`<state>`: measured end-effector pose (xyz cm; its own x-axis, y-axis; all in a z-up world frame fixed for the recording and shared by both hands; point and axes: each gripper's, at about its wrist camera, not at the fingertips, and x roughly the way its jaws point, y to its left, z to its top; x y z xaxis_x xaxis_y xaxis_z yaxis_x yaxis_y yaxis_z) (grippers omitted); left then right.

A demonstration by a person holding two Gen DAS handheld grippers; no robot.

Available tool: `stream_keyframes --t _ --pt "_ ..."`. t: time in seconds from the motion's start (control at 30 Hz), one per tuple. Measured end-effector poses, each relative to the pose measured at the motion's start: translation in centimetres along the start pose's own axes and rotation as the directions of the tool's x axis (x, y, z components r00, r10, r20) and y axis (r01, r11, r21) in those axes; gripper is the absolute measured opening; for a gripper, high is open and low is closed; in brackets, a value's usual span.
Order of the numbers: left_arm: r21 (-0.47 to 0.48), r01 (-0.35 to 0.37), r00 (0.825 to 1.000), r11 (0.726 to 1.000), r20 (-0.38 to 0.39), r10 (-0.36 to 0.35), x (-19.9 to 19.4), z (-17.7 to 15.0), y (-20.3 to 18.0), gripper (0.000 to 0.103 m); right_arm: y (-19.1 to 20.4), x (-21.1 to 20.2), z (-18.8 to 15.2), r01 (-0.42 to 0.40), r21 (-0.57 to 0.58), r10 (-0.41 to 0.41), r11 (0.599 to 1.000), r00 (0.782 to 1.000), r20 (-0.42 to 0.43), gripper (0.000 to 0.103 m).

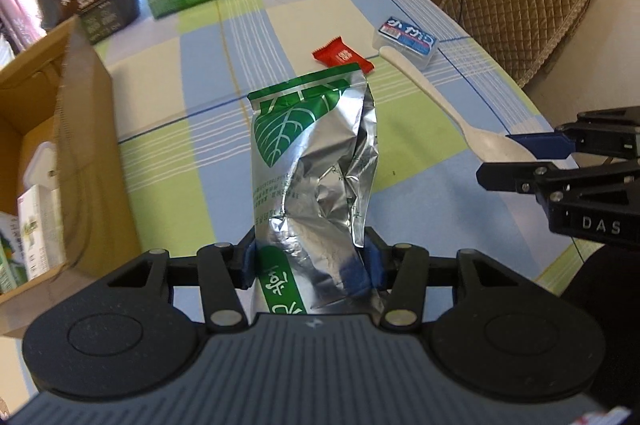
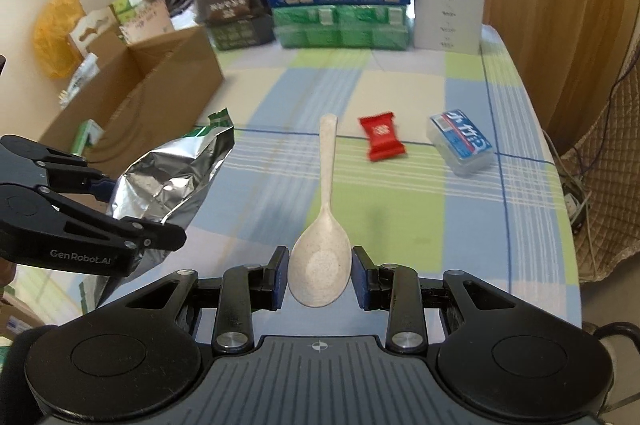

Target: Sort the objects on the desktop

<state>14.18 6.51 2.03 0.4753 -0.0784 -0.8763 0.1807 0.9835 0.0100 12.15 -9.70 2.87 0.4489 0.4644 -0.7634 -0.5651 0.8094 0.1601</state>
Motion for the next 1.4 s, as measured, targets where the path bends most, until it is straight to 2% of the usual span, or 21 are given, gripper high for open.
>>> stream_keyframes --t 0.33,0.7,1.0,1.4 --pt "-0.043 -0.045 0.998 0.998 0.050 0.048 -5.2 -2.8 2.6 0.046 5.5 -1.8 0.5 -0.040 -0.063 0.042 0.997 0.998 0.038 0.030" --pt "-0.092 -0.105 0.990 0.990 0.081 0.113 -9.7 -5.4 7.0 0.046 11.6 -1.5 1.6 -0.099 -0.130 0.107 0.987 0.993 0.057 0.030" --pt "-0.136 -0.145 0.983 0.980 0.089 0.158 -11.9 -7.0 11.1 0.046 16.3 -0.8 3.3 -0.141 -0.188 0.155 0.972 0.986 0.062 0.030" --pt "-0.181 -0.161 0.979 0.970 0.097 0.181 -13.4 -7.7 14.8 0.046 19.6 0.4 5.0 -0.161 -0.230 0.179 0.960 0.982 0.059 0.030"
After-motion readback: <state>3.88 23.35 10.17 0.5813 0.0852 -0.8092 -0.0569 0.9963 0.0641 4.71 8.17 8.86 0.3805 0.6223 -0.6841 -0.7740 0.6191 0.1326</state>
